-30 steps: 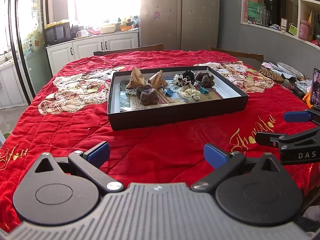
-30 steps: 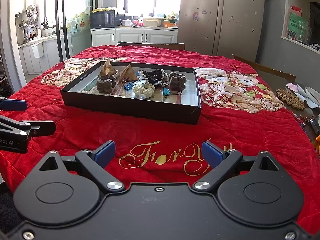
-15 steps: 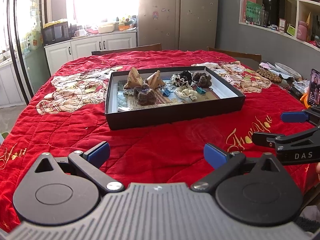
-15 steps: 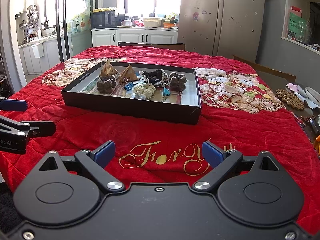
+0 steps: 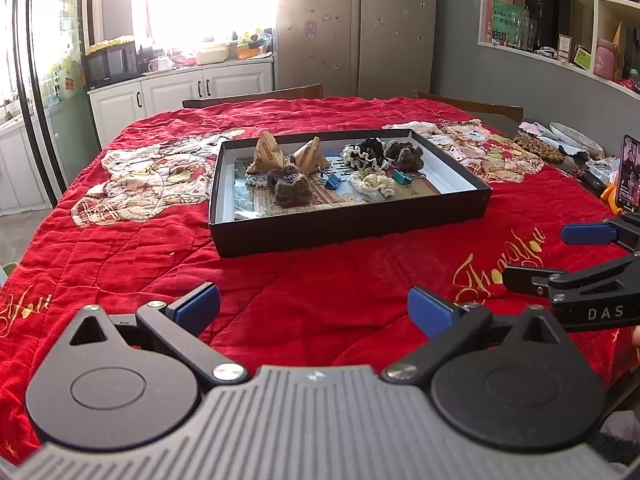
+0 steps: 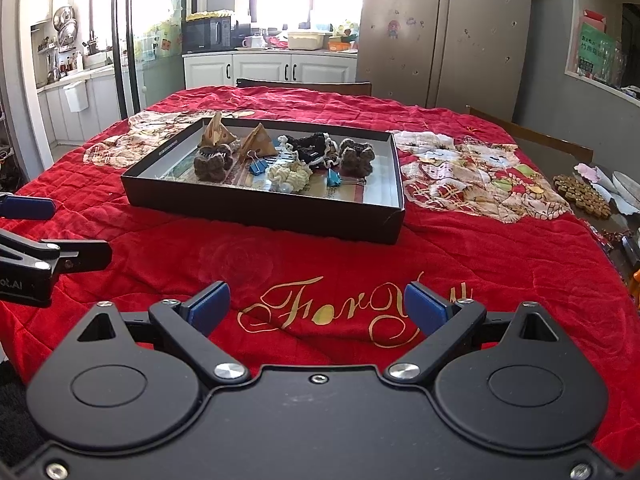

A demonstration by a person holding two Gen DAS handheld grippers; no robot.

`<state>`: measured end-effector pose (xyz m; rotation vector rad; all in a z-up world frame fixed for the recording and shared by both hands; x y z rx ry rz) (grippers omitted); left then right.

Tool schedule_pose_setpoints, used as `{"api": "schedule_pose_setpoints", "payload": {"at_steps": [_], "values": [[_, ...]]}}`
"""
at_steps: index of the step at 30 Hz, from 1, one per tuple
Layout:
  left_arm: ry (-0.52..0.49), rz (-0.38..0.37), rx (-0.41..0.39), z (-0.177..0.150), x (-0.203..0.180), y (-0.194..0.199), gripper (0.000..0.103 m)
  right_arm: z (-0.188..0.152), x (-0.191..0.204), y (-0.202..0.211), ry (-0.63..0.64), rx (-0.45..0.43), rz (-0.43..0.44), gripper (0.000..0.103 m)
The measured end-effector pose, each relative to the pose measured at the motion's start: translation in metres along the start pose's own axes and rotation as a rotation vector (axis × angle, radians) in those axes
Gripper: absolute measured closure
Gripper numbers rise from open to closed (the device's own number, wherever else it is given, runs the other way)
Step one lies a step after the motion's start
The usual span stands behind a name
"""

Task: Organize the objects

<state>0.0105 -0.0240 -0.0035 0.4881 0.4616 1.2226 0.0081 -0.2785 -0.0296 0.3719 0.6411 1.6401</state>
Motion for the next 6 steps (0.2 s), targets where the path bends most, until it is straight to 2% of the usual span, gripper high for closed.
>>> {"api": "schedule_pose_setpoints", "payload": {"at_steps": [6], "values": [[0.0, -0.015, -0.011, -0.0003, 0.0005, 0.0003, 0.0, -0.0027, 0.0008, -0.0036, 0.0, 0.011, 0.005, 0.009]]}}
Point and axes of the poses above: each gripper's, at about its wrist camera, not at the fingertips, and y roughly against the way its jaws point, x to its left, z to its top, the point moved 1 cm from there along -y, roughly the way its jaws point, and after that the axes turned 7 degrees about -z, right-handed, at the moved point
